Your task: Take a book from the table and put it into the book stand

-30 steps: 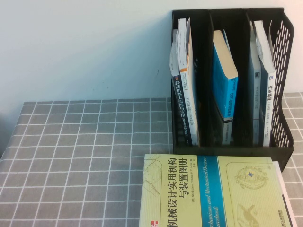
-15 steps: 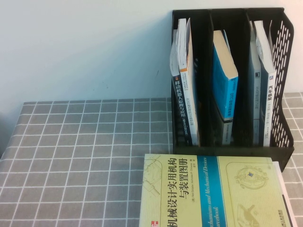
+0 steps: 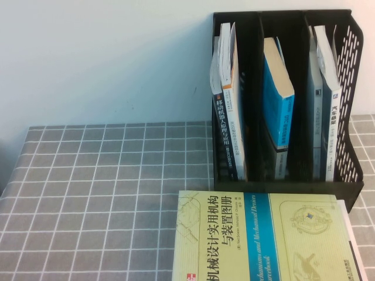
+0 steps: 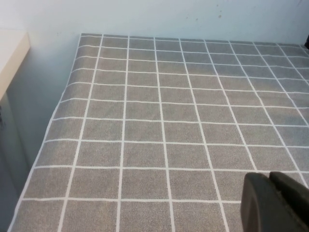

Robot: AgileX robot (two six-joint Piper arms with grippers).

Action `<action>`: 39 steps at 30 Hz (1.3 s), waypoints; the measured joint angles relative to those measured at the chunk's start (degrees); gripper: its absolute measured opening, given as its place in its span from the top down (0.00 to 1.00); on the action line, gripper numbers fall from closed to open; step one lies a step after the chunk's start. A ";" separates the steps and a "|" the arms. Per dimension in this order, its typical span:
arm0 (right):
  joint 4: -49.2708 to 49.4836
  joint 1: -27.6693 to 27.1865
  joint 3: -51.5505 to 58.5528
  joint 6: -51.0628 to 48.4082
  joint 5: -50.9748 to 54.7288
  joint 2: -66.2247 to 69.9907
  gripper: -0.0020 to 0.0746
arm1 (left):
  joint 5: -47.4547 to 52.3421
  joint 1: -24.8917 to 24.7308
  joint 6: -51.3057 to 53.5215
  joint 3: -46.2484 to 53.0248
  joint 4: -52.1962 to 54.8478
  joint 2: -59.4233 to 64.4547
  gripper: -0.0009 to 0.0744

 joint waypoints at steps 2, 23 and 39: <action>-0.24 0.00 0.00 0.09 0.14 0.00 0.98 | 0.00 0.00 0.00 0.00 0.00 -0.02 0.99; -1.28 0.00 0.00 -0.14 0.14 0.00 0.98 | 0.00 0.00 0.00 0.00 0.00 -0.02 0.99; -1.28 0.00 0.00 -0.14 0.14 0.00 0.98 | 0.00 0.00 0.00 0.00 0.00 -0.12 0.99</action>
